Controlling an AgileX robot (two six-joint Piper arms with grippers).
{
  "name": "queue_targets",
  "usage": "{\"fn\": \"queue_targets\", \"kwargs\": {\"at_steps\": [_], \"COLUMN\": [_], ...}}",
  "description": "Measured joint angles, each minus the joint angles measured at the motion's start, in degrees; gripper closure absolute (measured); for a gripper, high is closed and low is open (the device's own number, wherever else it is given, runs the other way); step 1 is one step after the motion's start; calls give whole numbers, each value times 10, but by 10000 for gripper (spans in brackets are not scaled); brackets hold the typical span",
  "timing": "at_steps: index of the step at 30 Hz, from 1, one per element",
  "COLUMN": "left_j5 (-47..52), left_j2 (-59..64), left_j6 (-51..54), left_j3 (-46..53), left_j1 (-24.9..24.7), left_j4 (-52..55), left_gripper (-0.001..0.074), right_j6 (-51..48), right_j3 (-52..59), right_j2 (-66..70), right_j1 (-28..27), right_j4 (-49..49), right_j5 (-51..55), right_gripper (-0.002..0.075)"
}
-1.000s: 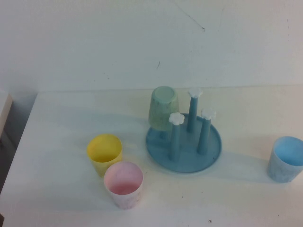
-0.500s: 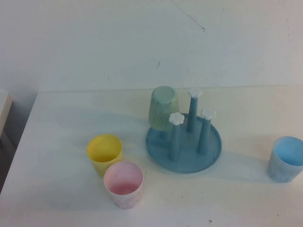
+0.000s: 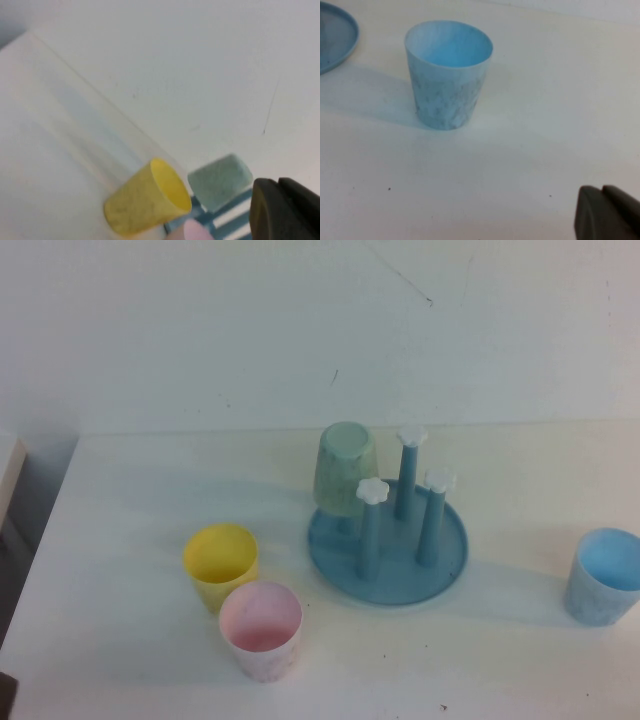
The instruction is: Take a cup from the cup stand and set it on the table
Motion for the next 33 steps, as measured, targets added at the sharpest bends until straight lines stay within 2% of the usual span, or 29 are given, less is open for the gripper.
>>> {"fn": "queue_targets", "kwargs": {"at_steps": [6,14,21,29,33], "left_j5": [132,264,304,374,386], "left_j2": [39,225,417,632,694], "left_j6": [52,266,418,444,410], "left_j3": [-33,-226,-353,-528,-618], "left_j1": [0,0,0,-1,-34], "left_j4": [30,106,116,130,202], "left_gripper": [738,738,738,738,738], "right_j6": [0,0,0,0,0], "right_j3": [0,0,0,0,0], "right_j2": [0,0,0,0,0], "right_j1": [0,0,0,0,0], "right_j4": [0,0,0,-1,-1], "right_j5": [0,0,0,0,0], "right_gripper": [729,729,729,729,729]}}
